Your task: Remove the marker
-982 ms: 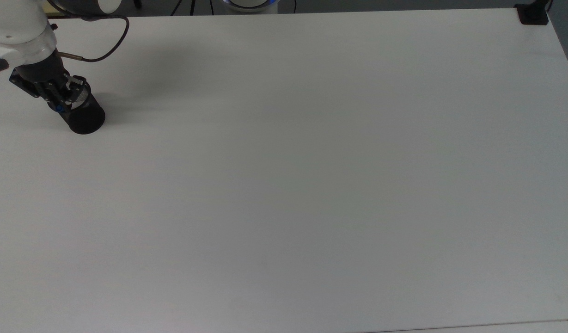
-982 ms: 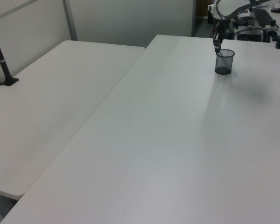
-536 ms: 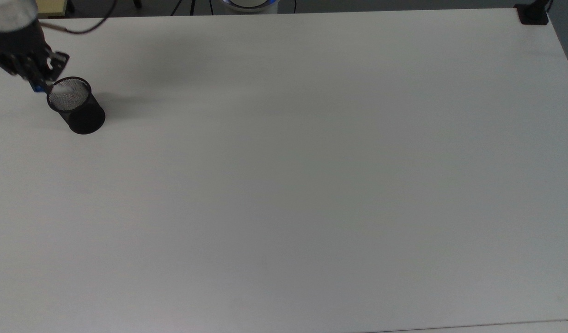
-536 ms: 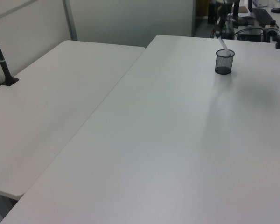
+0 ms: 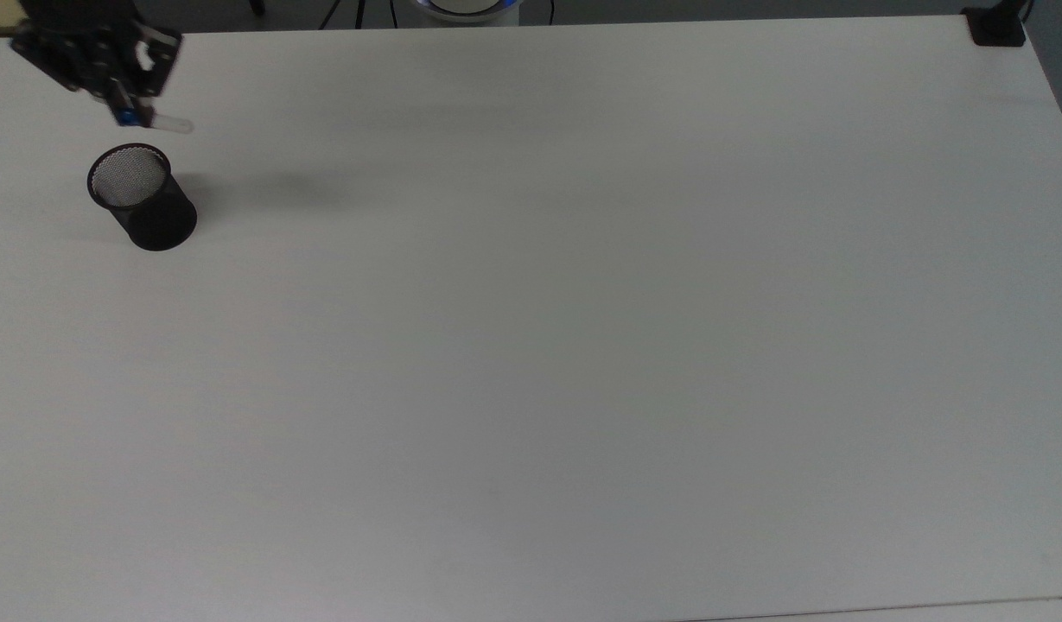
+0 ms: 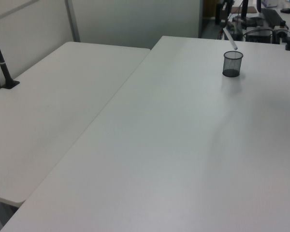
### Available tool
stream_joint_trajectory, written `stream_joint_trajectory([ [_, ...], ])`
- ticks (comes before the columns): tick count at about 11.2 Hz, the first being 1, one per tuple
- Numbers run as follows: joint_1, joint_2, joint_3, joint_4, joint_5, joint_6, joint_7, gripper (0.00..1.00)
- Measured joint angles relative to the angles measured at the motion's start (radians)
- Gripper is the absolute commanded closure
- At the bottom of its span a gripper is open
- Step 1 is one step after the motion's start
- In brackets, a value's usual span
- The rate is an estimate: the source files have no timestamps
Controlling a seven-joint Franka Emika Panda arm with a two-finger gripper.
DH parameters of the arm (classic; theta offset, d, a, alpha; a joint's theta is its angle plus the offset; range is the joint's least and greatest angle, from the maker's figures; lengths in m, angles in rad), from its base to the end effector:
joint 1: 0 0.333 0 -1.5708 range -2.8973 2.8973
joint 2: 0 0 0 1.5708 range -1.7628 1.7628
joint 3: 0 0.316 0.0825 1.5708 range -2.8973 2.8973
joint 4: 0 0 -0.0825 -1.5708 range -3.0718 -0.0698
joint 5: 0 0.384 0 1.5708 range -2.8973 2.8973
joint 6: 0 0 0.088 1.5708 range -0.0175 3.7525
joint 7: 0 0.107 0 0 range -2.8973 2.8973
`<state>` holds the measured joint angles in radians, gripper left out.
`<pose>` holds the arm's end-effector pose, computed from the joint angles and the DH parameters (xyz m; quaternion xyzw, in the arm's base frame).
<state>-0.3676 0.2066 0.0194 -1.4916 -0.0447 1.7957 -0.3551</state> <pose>0.5951 -0.2213 0.5606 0.9986 0.0071 0.0389 0.0356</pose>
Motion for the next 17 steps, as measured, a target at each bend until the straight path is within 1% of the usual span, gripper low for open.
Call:
stream_joint_trajectory([
  [3,0.081,0.014,0.002,-0.061,-0.001,-0.050,0.014,0.85],
  [5,0.108,0.032,0.002,-0.133,-0.021,-0.050,0.014,0.84],
  [7,0.127,0.072,0.002,-0.179,-0.052,-0.050,0.017,0.82],
  [8,0.136,0.096,0.002,-0.189,-0.071,-0.050,0.035,0.75],
  [9,0.145,0.121,0.002,-0.192,-0.085,-0.042,0.063,0.53],
  [10,0.156,0.145,0.002,-0.192,-0.095,-0.021,0.095,0.14],
  [11,0.164,0.160,0.002,-0.192,-0.099,0.001,0.112,0.00],
  [14,0.181,0.161,0.002,-0.178,-0.099,0.017,0.124,0.00],
  [16,0.238,0.129,0.003,-0.143,-0.099,0.018,0.199,0.00],
  [17,0.284,0.097,0.004,-0.132,-0.099,0.018,0.249,0.00],
])
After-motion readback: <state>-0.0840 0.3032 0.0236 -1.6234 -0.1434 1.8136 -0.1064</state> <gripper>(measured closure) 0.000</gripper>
